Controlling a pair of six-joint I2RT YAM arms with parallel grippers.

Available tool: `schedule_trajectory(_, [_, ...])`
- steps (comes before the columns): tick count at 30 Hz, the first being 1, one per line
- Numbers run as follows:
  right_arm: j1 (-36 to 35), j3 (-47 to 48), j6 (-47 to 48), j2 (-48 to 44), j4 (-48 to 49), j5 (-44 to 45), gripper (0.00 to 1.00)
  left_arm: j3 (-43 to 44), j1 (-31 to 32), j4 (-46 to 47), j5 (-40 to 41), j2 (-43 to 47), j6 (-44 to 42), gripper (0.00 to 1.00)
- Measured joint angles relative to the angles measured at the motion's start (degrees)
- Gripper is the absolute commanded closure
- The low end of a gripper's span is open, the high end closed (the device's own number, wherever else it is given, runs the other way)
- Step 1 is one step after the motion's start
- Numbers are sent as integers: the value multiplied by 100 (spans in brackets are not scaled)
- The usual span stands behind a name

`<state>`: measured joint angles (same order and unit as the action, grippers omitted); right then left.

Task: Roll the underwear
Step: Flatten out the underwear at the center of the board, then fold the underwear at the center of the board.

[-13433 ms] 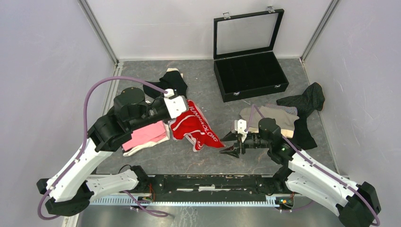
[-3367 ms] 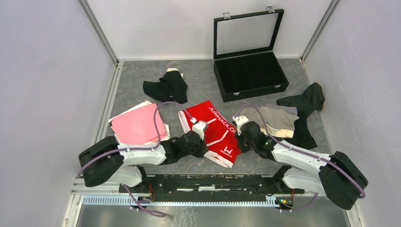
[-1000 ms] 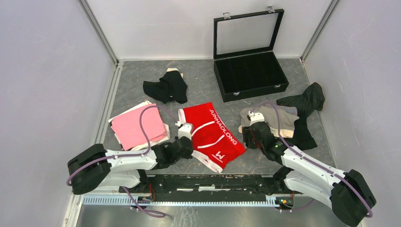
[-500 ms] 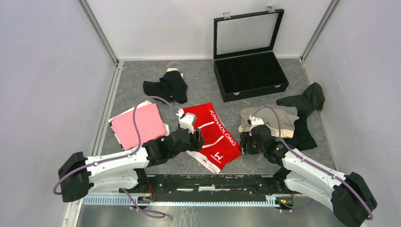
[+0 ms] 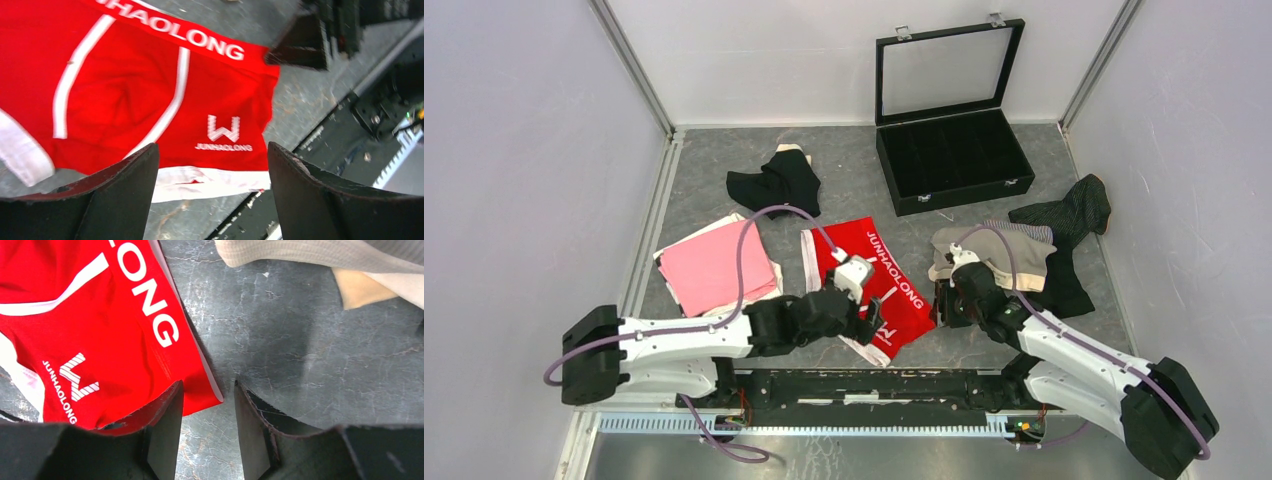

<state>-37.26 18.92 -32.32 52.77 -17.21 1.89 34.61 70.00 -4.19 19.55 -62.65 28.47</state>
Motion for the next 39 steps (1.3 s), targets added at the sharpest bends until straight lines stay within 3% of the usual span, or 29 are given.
schedule_trajectory(7, [0, 39, 50, 90, 37, -243, 48, 232, 787, -2, 55, -693, -114, 18])
schedule_trajectory(18, [2, 39, 179, 92, -52, -232, 69, 535, 1121, 68, 138, -1714, -116, 17])
schedule_trajectory(25, [2, 17, 184, 92, -87, -55, 89, 754, 1252, 151, 140, -2293, -116, 17])
schedule_trajectory(39, [2, -44, 173, 55, 2, -31, 93, 1082, 1620, -256, 264, -2848, -116, 32])
